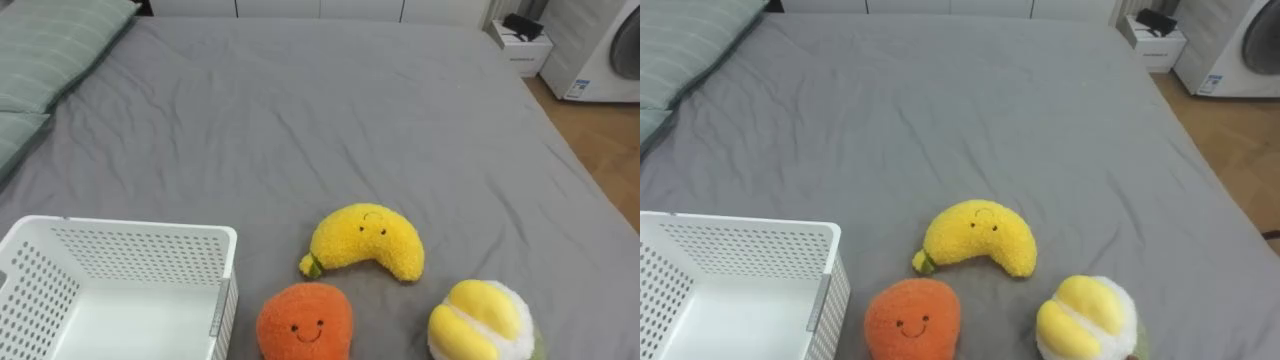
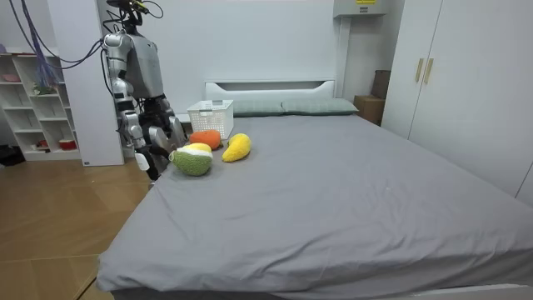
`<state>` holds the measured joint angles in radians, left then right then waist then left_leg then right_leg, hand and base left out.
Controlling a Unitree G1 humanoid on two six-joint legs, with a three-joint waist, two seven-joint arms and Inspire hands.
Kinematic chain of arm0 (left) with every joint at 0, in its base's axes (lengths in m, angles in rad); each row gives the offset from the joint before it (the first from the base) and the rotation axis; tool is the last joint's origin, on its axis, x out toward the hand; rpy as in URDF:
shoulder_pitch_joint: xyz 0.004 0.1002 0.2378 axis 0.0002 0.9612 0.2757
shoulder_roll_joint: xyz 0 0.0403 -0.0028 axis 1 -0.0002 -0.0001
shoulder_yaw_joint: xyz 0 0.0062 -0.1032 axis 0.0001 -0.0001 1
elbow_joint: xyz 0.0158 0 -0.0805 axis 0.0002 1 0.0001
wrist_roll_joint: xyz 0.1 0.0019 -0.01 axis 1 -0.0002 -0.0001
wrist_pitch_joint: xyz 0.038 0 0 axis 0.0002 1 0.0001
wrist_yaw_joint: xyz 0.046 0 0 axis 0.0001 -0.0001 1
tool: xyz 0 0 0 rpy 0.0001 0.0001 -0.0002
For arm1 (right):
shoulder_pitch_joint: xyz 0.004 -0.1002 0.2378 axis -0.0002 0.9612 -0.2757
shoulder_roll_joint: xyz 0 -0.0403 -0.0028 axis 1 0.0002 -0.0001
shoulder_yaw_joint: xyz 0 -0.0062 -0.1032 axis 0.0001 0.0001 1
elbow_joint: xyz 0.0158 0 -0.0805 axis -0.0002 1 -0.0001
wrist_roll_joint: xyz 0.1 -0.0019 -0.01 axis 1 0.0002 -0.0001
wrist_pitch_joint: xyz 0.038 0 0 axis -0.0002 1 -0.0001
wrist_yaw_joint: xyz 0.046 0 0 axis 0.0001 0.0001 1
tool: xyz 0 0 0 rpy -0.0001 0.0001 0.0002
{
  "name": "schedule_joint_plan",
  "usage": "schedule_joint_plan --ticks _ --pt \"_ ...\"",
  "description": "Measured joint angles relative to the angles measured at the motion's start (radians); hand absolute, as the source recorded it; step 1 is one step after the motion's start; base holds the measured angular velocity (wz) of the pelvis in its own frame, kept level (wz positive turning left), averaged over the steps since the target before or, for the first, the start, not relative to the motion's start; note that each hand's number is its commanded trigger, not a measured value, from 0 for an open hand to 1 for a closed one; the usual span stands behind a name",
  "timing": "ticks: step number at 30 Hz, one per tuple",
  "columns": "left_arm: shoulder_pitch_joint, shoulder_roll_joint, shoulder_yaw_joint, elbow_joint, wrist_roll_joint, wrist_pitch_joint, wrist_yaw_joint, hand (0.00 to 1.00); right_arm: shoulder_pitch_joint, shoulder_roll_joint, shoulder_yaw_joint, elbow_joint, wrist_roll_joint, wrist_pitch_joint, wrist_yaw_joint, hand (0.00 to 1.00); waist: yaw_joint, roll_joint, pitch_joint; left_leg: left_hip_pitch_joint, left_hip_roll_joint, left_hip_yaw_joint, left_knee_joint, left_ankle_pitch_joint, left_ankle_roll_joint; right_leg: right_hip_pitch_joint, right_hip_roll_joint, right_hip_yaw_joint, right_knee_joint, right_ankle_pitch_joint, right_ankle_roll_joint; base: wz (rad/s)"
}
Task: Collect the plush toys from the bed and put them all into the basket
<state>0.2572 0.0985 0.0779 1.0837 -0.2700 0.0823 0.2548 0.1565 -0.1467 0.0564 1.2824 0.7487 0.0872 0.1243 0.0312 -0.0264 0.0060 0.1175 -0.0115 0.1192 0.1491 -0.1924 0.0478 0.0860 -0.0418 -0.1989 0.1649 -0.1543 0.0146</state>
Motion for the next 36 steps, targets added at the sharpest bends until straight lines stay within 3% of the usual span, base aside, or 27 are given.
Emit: schedule_joint_plan --ticks 11,21,26,31,33,36 --pt "0.001 0.005 0.017 0.04 0.038 0.022 0.029 0.0 0.001 0.0 0.001 0.006 0.029 0.005 0.011 0.0 -0.001 0.0 0.0003 -0.002 0.001 0.002 0.0 0.0 0.0 0.001 0.001 0.003 0.0 0.0 0.0 0.0" --pt "-0.003 0.006 0.041 0.036 0.047 0.021 0.002 0.0 0.013 0.001 -0.035 0.007 0.08 0.017 -0.018 0.0 -0.006 -0.001 -0.0005 -0.001 0.001 0.007 -0.001 0.0 0.0 0.0 0.001 0.008 0.0 0.0 0.0 0.0" --pt "0.018 0.008 0.143 0.036 0.047 0.022 -0.003 0.0 0.07 -0.002 -0.167 0.009 0.13 0.039 -0.048 0.0 -0.029 -0.019 -0.0032 0.006 0.002 0.007 -0.001 0.0 -0.001 0.001 0.001 0.004 0.005 -0.003 -0.001 0.0" --pt "0.035 0.027 0.189 0.036 0.083 0.021 -0.005 0.0 0.107 -0.014 -0.297 0.0 0.129 0.047 -0.099 0.0 -0.048 -0.037 -0.0029 0.011 0.004 0.016 -0.006 -0.002 -0.001 0.005 0.002 0.014 0.007 -0.003 -0.002 -0.07" --pt "0.04 0.038 0.224 0.035 0.088 0.022 -0.008 0.0 0.094 -0.039 -0.377 -0.026 0.118 0.055 -0.129 0.0 -0.06 -0.039 -0.003 0.014 0.005 0.028 -0.007 -0.002 -0.001 0.002 0.005 0.032 0.008 0.0 -0.002 -0.17" --pt "0.041 0.056 0.228 0.032 0.088 0.022 -0.01 0.0 0.076 -0.072 -0.395 -0.068 0.118 0.055 -0.166 0.0 -0.063 -0.046 -0.0036 0.017 0.006 0.035 -0.007 -0.001 -0.001 0.002 0.006 0.034 0.007 0.004 -0.002 -0.09"
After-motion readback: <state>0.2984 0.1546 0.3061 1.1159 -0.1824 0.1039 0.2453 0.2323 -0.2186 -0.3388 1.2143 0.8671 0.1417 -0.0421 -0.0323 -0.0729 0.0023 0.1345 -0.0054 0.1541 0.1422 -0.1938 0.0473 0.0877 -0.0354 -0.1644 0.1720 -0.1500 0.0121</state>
